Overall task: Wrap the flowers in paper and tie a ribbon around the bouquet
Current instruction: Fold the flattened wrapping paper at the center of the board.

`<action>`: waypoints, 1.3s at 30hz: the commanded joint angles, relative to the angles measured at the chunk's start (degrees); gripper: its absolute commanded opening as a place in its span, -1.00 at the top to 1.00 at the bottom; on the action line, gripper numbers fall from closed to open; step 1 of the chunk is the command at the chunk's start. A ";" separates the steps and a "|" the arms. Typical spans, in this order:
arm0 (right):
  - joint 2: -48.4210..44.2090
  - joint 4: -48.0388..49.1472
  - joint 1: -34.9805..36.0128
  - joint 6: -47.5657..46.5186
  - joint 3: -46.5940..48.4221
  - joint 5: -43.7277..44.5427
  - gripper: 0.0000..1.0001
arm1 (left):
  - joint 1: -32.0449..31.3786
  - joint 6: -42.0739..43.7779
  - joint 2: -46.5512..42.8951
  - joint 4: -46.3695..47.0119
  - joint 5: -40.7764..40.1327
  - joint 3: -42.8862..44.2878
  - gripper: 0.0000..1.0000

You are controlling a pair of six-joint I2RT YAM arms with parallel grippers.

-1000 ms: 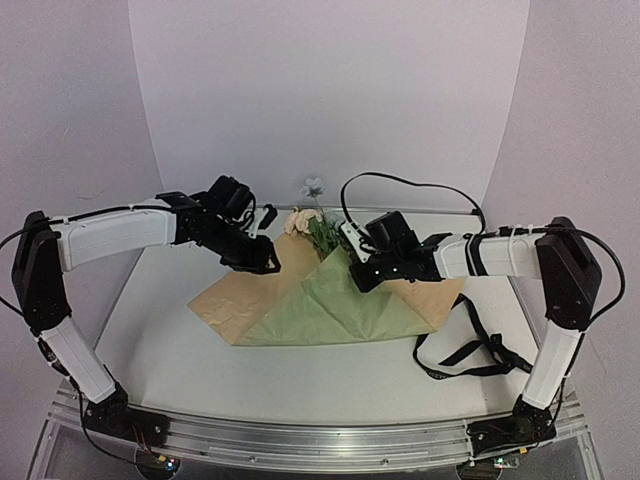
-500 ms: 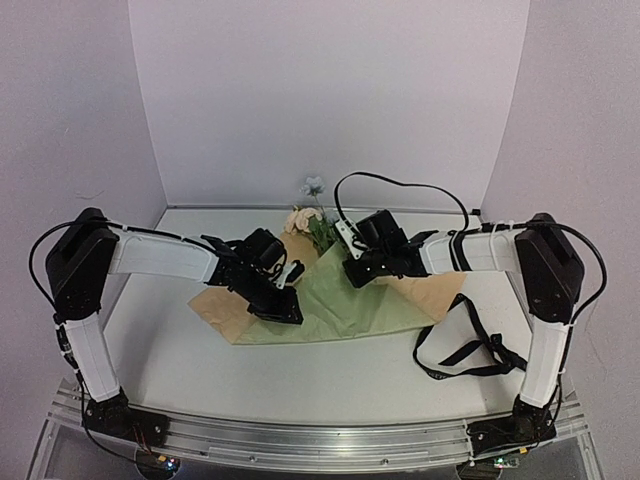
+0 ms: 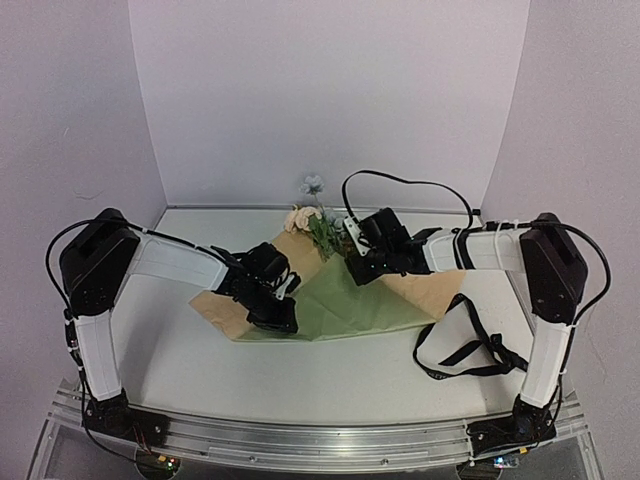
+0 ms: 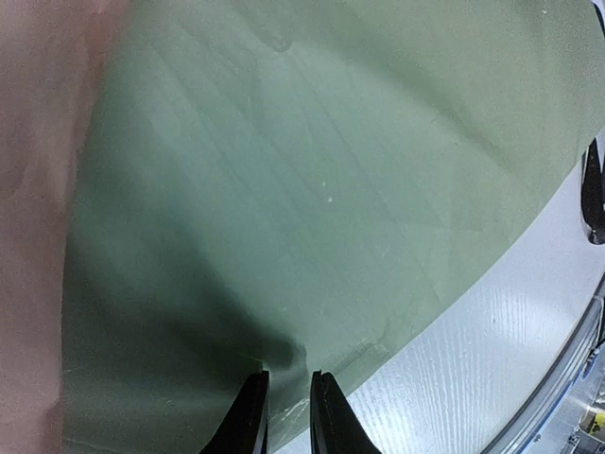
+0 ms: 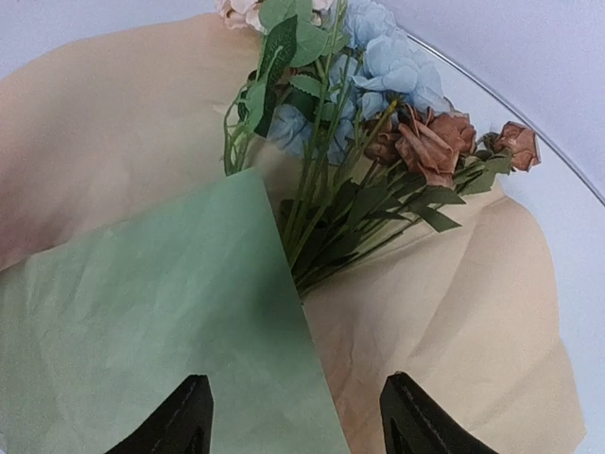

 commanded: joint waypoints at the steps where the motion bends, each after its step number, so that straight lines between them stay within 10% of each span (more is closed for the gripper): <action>1: -6.67 -6.37 -0.27 1.45 1.53 2.31 -0.33 | 0.84 -0.03 0.47 1.18 -2.17 -0.67 0.65; 11: -16.78 -27.01 0.17 24.42 -1.02 -3.86 -0.33 | 4.58 1.63 0.47 1.01 -1.65 -2.57 0.65; 27: -22.33 -15.23 5.44 52.98 -20.45 -2.23 0.15 | 6.00 2.90 -1.81 0.99 0.01 -3.45 0.65; 39: -9.26 -3.58 9.77 58.22 -12.70 -8.68 0.39 | 6.00 3.73 -2.58 1.54 0.54 -4.79 0.64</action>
